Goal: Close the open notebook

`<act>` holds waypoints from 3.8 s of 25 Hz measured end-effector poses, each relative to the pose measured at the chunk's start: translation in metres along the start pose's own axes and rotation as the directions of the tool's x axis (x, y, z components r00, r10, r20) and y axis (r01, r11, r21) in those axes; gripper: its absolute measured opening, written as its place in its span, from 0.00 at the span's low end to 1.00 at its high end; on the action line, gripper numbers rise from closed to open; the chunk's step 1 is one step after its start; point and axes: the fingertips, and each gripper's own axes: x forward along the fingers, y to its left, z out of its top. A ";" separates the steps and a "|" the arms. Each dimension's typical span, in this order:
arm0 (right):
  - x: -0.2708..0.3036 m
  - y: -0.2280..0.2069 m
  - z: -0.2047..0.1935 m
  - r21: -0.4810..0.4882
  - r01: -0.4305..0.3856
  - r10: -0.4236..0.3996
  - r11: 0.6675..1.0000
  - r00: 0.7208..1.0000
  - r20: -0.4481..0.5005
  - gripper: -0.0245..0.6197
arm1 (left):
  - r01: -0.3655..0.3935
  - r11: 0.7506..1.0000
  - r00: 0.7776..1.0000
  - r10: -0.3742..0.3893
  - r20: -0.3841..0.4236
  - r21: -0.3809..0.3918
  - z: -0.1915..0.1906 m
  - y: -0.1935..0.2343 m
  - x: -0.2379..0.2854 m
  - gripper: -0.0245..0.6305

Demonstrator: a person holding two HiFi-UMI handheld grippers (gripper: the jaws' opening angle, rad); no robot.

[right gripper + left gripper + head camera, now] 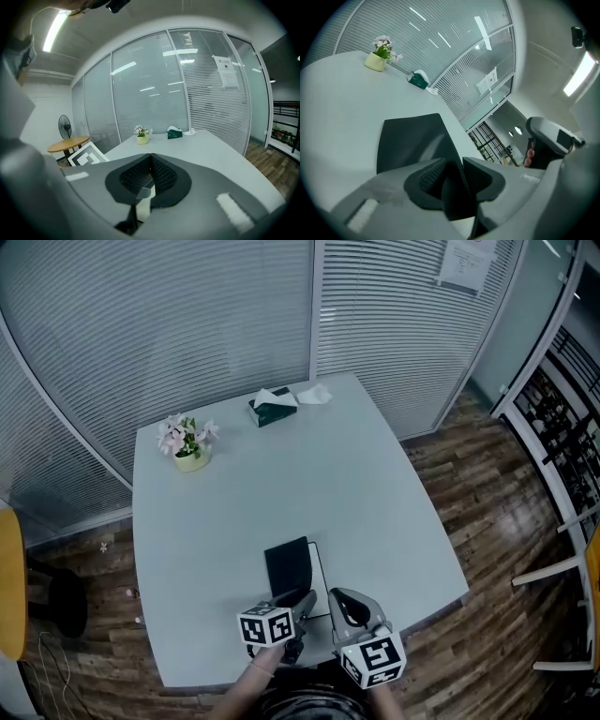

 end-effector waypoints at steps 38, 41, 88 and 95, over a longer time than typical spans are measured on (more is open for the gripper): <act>-0.006 -0.022 -0.022 0.012 0.012 -0.011 1.000 0.997 -0.071 0.04 | -0.202 0.973 0.976 0.209 -0.060 0.109 -0.026 0.034 0.031 0.04; -0.005 -0.017 -0.024 0.006 0.009 -0.008 1.000 0.997 -0.077 0.04 | -0.182 0.972 0.981 0.190 -0.041 0.147 -0.021 0.027 0.021 0.04; 0.002 0.070 0.050 -0.060 -0.132 0.140 0.989 0.978 0.153 0.04 | -0.290 0.694 0.907 -0.020 0.421 0.659 0.095 -0.113 -0.152 0.04; -0.001 0.073 0.049 -0.068 -0.137 0.145 0.988 0.979 0.140 0.04 | -0.282 0.700 0.910 -0.021 0.414 0.656 0.093 -0.114 -0.152 0.04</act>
